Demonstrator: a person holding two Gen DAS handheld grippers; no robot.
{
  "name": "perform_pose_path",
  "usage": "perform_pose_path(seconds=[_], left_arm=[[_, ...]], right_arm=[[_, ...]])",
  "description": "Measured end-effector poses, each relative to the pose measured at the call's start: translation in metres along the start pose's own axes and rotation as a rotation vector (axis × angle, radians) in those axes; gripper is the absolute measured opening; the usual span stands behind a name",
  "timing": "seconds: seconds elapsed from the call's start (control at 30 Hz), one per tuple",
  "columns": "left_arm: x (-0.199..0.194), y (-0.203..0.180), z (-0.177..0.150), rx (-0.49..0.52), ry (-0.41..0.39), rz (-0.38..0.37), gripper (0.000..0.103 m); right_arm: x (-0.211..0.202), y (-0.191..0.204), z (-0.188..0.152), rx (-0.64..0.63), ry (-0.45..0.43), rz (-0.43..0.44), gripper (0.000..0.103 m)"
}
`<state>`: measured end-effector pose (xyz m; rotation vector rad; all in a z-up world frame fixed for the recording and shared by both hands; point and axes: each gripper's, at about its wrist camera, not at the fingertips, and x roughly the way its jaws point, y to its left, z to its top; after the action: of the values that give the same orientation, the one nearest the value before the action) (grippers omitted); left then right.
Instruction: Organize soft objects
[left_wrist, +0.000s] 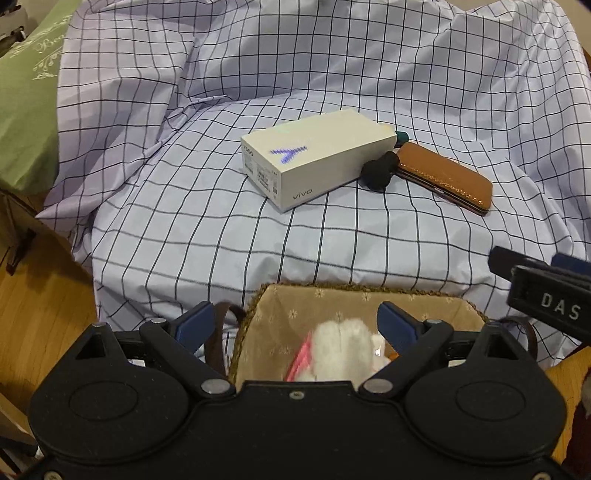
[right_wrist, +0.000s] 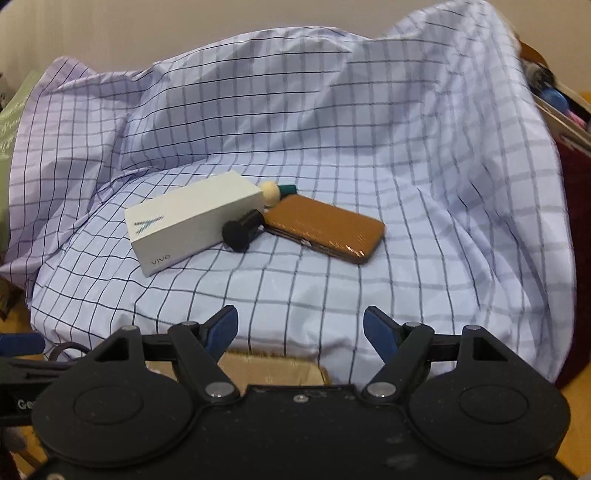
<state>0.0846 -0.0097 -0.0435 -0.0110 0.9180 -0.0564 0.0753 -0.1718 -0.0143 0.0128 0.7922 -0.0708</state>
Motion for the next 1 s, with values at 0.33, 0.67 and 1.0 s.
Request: perform_pose_path(seconds=[0.33, 0.67, 1.0], left_arm=[[0.039, -0.001, 0.026, 0.021, 0.045, 0.013, 0.091], [0.073, 0.007, 0.049, 0.000, 0.074, 0.017, 0.091], [0.102, 0.011, 0.057, -0.026, 0.141, 0.008, 0.091]], right_arm=[[0.059, 0.014, 0.038, -0.135, -0.006, 0.013, 0.075], [0.112, 0.032, 0.058, -0.325, -0.063, 0.061, 0.075], [0.152, 0.048, 0.069, -0.415, -0.054, 0.124, 0.075]])
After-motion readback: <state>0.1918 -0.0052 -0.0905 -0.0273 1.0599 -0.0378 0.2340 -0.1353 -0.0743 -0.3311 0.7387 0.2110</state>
